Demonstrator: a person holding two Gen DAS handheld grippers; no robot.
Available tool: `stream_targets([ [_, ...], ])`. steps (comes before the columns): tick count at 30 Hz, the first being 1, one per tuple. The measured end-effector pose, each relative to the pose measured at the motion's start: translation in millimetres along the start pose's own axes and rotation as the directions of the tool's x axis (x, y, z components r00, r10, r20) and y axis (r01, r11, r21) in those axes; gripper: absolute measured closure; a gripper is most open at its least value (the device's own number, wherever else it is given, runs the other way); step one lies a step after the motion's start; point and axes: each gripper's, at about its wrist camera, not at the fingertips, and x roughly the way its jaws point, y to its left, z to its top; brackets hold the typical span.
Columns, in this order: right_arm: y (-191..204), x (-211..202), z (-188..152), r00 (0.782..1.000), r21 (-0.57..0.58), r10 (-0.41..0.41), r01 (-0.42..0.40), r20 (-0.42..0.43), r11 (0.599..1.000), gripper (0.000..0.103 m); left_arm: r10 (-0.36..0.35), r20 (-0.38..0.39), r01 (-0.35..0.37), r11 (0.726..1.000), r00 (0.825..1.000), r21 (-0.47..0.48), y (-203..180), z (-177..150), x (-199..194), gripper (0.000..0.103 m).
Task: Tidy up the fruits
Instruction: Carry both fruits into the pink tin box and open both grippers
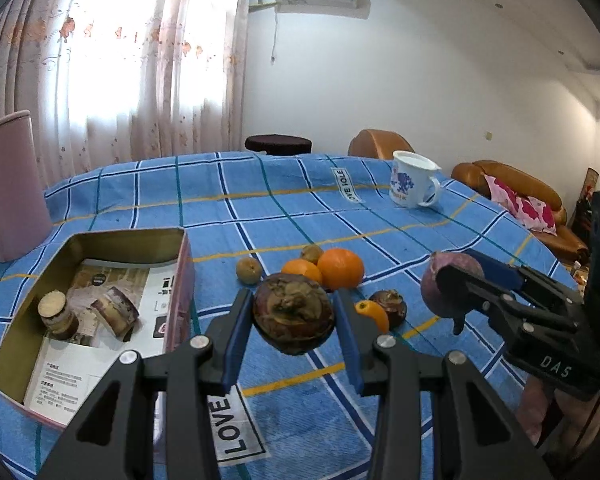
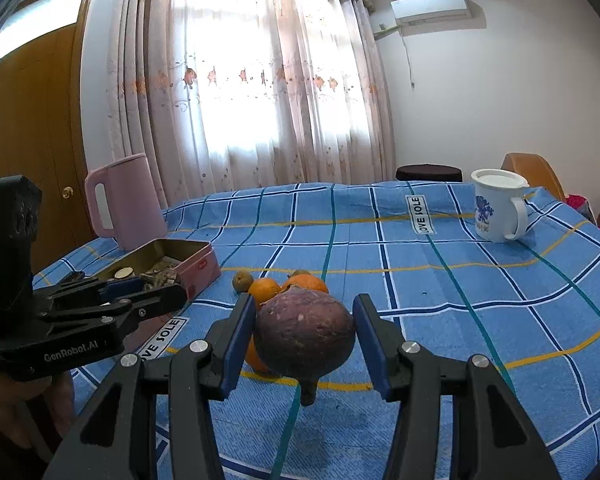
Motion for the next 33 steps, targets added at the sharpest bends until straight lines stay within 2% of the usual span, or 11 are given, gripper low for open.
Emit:
stream_targets([
  [21, 5.3, -16.3, 1.1, 0.995, -0.030, -0.003, 0.007, 0.104, 1.000, 0.051, 0.041, 0.086, -0.043, 0.999, 0.995, 0.028, -2.4, 3.2, -14.7, 0.061],
  [33, 20.1, -16.1, 25.9, 0.992, -0.067, 0.031, -0.023, 0.125, 0.997, 0.051, 0.071, 0.110, -0.072, 0.997, 0.991, 0.002, 11.8, 8.4, -23.6, 0.061],
])
